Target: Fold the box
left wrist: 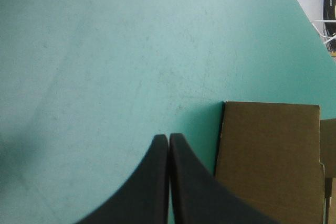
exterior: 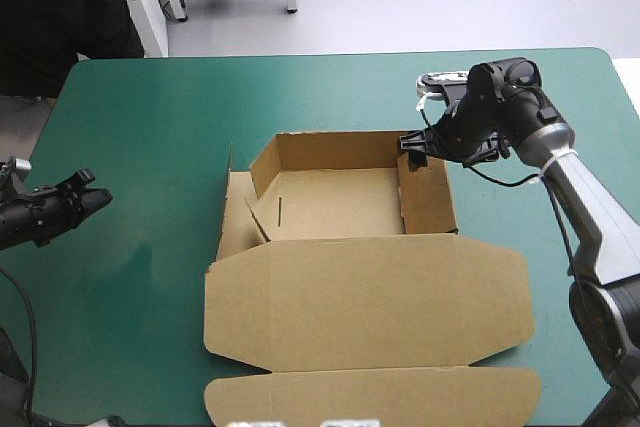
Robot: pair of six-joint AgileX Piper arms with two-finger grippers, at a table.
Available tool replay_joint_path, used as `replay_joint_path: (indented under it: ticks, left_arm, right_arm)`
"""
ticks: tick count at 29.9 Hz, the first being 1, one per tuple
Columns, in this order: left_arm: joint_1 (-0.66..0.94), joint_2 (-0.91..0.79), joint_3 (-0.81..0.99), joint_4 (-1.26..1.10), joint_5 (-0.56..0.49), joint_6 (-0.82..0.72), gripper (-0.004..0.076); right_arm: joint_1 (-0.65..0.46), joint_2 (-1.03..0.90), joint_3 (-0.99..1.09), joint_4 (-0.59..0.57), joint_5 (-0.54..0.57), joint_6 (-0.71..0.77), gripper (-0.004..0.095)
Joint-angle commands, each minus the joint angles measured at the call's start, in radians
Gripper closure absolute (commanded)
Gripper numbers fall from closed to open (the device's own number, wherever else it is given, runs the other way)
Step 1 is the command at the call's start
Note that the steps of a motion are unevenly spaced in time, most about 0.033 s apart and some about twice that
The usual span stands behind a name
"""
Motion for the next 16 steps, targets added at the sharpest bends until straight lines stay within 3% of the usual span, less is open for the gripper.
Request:
replay_joint_path:
  ticks: [1,16]
  left_arm:
    - [0.001,-0.037,-0.023,-0.058,0.017,-0.004,0.0734]
    - [0.001,-0.037,-0.023,-0.064,0.008,-0.004,0.0734]
  right_arm:
    - [0.000,-0.072,-0.006,-0.026,0.019,0.026,0.0113]
    - [0.000,0.021,0.075,0.002,-0.034,0.026,0.0113]
